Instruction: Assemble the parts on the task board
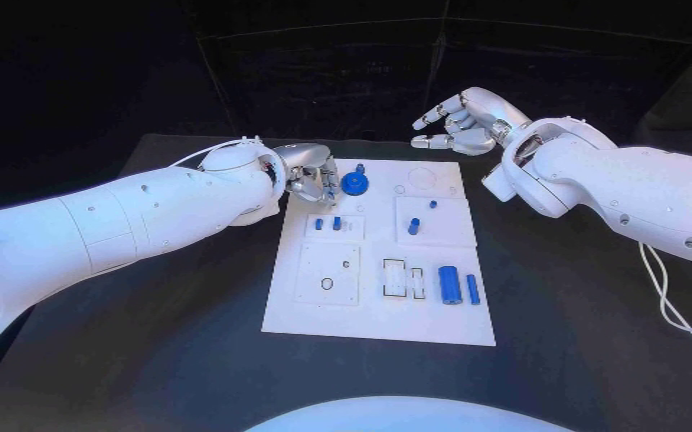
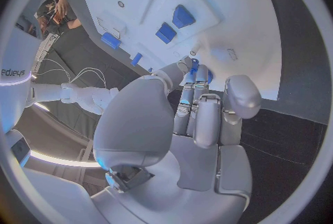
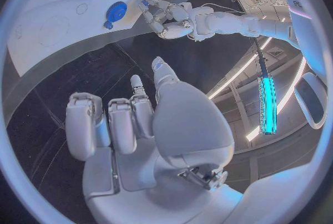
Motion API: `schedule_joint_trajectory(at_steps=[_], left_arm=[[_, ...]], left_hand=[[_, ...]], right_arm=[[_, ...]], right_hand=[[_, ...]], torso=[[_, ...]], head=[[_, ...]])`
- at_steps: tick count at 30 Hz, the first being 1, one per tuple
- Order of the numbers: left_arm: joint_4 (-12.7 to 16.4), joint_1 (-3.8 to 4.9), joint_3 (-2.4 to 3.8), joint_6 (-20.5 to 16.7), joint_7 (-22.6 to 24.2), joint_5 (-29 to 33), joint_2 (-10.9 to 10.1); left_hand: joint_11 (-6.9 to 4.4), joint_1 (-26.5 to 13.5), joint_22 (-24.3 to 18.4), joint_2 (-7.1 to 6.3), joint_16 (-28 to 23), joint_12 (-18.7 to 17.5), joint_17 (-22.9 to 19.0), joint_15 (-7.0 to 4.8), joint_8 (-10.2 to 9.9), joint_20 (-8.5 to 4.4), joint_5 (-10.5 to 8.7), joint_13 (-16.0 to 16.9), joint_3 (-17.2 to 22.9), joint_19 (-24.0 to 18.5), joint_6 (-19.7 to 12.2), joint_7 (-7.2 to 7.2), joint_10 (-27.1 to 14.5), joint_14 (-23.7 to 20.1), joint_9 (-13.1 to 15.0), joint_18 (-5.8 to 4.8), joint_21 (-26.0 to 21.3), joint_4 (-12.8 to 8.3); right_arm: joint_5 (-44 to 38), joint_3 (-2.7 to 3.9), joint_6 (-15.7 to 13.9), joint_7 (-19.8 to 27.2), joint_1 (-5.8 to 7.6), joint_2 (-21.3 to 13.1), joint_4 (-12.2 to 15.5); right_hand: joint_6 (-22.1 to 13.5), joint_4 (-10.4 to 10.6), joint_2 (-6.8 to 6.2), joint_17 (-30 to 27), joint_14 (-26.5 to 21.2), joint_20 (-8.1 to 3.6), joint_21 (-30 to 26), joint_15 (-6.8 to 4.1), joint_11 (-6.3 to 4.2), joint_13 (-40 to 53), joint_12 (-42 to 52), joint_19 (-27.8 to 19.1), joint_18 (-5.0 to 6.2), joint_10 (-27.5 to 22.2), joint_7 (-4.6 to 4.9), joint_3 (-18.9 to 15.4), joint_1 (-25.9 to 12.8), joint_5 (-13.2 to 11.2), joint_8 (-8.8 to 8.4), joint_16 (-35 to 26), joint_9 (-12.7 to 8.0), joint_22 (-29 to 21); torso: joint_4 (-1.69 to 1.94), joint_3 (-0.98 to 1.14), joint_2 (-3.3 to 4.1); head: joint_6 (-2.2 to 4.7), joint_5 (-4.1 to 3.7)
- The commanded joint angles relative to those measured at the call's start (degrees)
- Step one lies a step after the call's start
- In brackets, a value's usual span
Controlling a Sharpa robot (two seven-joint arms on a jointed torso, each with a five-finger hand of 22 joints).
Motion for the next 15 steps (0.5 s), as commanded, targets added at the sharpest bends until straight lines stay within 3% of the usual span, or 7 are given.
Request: schedule_joint_trajectory(at_steps=[1, 15], left_arm=[[-0.11, 0.02, 0.01, 1.74, 0.02, 0.84, 0.16], [-1.37, -0.37, -0.54, 2.41, 0.05, 1.43, 1.29]], left_hand=[[0.03, -0.35, 0.05, 0.08, 0.00, -0.28, -0.09, -0.16, -0.38, -0.05, 0.21, -0.01, 0.11, 0.25, 0.47, -0.11, 0.43, 1.02, 0.04, -1.02, 0.30, 0.02], [0.02, -0.41, 0.01, 0.05, -0.02, -0.34, -0.15, -0.17, -0.43, -0.05, 0.18, -0.01, 0.09, 0.22, 0.51, -0.13, 0.49, 1.00, 0.04, -1.00, 0.25, 0.01]], right_arm=[[-0.10, 0.04, -0.34, 0.45, 0.11, 0.02, 0.11], [-0.10, 0.04, -0.30, 0.48, 0.11, 0.10, 0.12]], right_hand=[[-0.18, -0.14, 0.48, 8.55, 4.41, -0.40, -0.30, -0.31, -0.17, 5.77, -0.06, 0.48, 0.38, -0.14, -0.12, -0.28, 0.07, 0.30, 0.37, -0.21, -0.05, 2.85], [-0.18, -0.14, 0.48, 8.55, 4.41, -0.40, -0.30, -0.31, -0.17, 5.77, -0.06, 0.48, 0.38, -0.14, -0.12, -0.28, 0.07, 0.30, 0.37, -0.21, -0.05, 2.85]], torso=[[0.02, 0.00, -0.01], [-0.01, -0.02, 0.04]], head=[[-0.03, -0.01], [-0.12, -0.05]])
